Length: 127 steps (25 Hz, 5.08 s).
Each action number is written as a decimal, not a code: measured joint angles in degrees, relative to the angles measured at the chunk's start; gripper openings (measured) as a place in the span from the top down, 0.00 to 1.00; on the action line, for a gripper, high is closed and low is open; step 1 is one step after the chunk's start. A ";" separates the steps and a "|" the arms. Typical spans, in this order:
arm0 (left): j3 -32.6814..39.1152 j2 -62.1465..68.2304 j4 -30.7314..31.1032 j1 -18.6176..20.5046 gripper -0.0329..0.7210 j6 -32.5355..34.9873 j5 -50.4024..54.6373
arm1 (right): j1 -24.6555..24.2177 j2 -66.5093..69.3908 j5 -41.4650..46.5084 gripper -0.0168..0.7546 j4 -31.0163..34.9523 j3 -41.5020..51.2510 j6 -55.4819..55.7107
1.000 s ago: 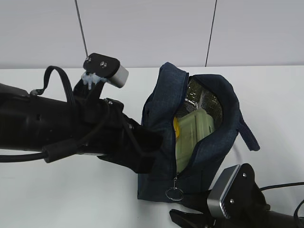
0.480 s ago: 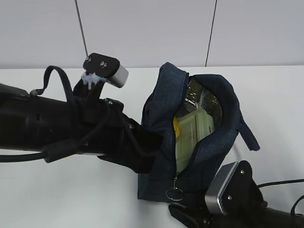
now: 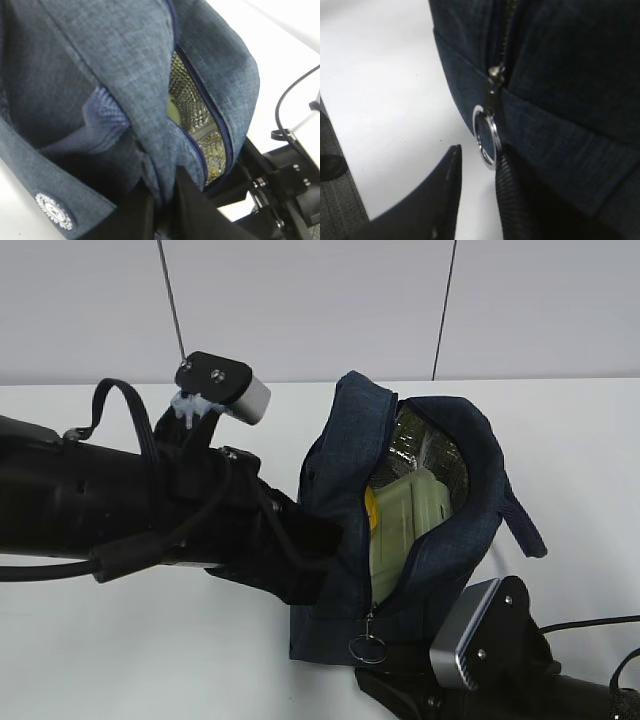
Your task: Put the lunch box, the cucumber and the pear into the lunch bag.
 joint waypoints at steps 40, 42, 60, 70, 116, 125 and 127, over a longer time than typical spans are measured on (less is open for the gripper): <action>0.00 0.00 0.22 0.00 0.95 0.00 -1.99 | 0.00 0.00 -0.13 0.73 1.00 -1.47 4.84; 0.00 0.00 0.27 0.00 0.95 0.00 -1.99 | 0.00 0.00 -0.13 0.73 0.91 -1.47 4.96; 0.00 0.00 1.80 0.00 0.95 0.00 -4.10 | 0.00 -2.73 -0.13 0.98 -6.82 -1.56 7.69; 0.00 0.00 1.80 0.00 0.95 0.00 -4.45 | 0.00 -8.72 0.08 0.98 -8.59 -0.54 11.42; 0.05 -0.29 1.97 -0.12 0.95 0.13 -2.99 | 0.00 -25.19 3.81 0.98 9.14 -5.16 3.35; 0.05 -0.29 4.45 -0.12 0.95 0.13 -1.67 | 0.00 -25.19 5.70 0.98 10.61 -8.77 2.29; 0.05 -0.29 5.06 -0.12 0.95 0.13 -1.62 | 0.00 -25.19 7.04 0.98 11.29 -9.42 2.25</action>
